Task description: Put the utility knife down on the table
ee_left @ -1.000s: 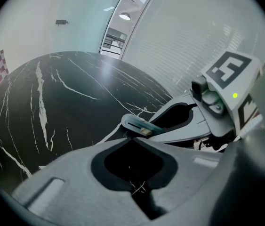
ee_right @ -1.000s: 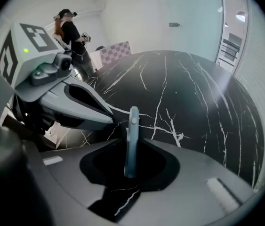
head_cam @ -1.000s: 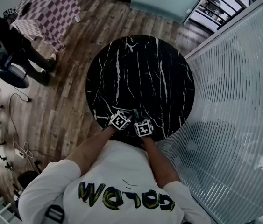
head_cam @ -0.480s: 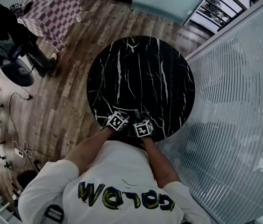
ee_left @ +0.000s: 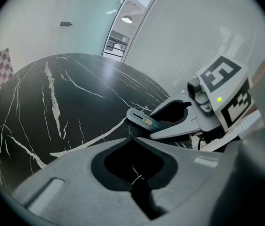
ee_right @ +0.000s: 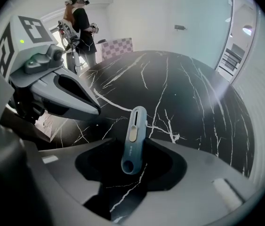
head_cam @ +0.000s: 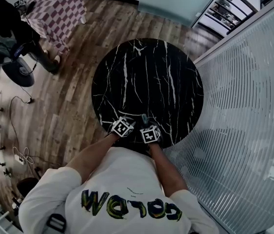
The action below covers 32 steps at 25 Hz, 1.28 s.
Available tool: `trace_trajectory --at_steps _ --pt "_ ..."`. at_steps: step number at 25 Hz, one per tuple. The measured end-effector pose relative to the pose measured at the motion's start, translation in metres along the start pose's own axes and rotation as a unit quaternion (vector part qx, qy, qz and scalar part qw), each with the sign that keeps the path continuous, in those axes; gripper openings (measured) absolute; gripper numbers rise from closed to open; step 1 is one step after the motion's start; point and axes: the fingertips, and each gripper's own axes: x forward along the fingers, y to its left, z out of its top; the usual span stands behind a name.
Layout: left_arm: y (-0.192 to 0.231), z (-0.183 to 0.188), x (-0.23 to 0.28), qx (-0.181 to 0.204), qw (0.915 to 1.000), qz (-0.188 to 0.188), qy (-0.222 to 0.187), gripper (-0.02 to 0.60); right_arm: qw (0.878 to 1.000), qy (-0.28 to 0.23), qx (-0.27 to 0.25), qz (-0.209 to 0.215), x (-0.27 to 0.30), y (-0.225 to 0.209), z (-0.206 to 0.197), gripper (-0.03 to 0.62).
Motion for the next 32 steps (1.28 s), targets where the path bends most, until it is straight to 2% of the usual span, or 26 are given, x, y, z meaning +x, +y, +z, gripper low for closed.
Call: trace_trajectory --at_steps 8,12,15,21,26,32 --pt "-0.001 0.005 -0.010 0.002 0.9999 0.002 -0.013 0.000 1.000 -0.010 0.017 -0.006 -0.003 -0.006 -0.001 0.214" --pt "-0.004 0.014 -0.021 0.001 0.9996 0.000 -0.029 0.002 0.998 -0.042 0.036 -0.004 -0.012 -0.011 0.002 0.205" --pt "-0.011 0.024 -0.032 0.004 0.9986 -0.009 -0.051 0.002 0.994 -0.088 0.064 0.010 -0.030 -0.010 0.011 0.187" --pt "-0.038 0.066 -0.072 0.003 0.9901 -0.041 -0.134 0.000 0.976 -0.192 0.104 0.025 -0.088 -0.009 0.036 0.131" --pt "-0.062 0.110 -0.122 0.002 0.9763 -0.053 -0.210 0.000 0.953 -0.272 0.127 0.041 -0.153 -0.003 0.072 0.047" --pt "-0.095 0.150 -0.180 0.025 0.9582 -0.070 -0.276 0.000 0.926 -0.350 0.130 0.053 -0.223 0.004 0.114 0.023"
